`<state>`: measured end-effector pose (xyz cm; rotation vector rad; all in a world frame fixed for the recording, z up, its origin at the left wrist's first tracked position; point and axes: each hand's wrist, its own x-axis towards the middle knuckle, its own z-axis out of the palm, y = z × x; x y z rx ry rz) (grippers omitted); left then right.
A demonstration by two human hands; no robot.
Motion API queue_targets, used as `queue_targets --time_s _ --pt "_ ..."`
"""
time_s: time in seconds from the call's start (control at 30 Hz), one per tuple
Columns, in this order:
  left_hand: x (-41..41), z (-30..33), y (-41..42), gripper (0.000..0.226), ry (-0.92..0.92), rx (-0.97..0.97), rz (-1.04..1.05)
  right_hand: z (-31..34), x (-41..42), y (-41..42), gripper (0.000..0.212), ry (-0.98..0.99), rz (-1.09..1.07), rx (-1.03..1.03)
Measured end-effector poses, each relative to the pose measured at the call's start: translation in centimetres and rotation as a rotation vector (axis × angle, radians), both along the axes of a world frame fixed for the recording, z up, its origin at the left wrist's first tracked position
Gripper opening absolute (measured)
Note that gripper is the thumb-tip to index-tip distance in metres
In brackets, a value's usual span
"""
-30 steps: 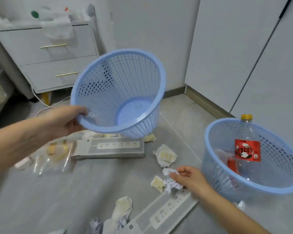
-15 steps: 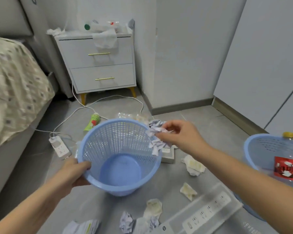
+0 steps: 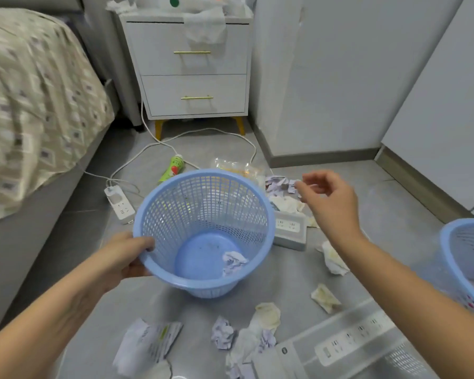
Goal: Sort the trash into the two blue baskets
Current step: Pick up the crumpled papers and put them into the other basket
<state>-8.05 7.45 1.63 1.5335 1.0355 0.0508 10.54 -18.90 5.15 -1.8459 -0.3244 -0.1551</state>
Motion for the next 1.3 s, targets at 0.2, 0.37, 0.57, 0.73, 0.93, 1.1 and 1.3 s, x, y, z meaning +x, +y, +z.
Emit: queue_targets --time_s 0.2,0.37,0.57,0.73,0.93,1.1,1.3 --pt "-0.9 -1.3 1.5 0.005 0.067 -0.016 0.039 -14.5 -2.1 -2.7 0.032 0.326 0.567 -0.998" --pt "-0.2 -2.0 1.4 0.006 0.065 -0.037 0.073 -18.6 -4.2 -0.8 0.068 0.367 0.624 -1.047" --pt "0.1 -1.9 1.1 0.009 0.072 -0.031 0.075 -20.3 -4.9 -0.3 0.066 0.307 0.633 -1.146" --pt "0.2 -1.9 0.9 0.01 0.079 -0.037 0.073 -21.6 -5.7 -0.6 0.044 0.325 0.671 -1.145" --pt "0.7 -2.0 0.4 0.006 0.08 -0.047 0.05 -17.5 -3.6 -2.8 0.038 0.347 0.549 -0.876" --pt "1.0 -1.9 -0.5 0.007 0.068 -0.053 0.036 -10.6 -1.2 -5.1 0.017 0.518 0.479 -0.441" --pt "1.3 -1.6 -2.0 0.011 0.068 -0.044 -0.008 -1.4 0.9 -7.7 0.03 0.66 0.533 0.082"
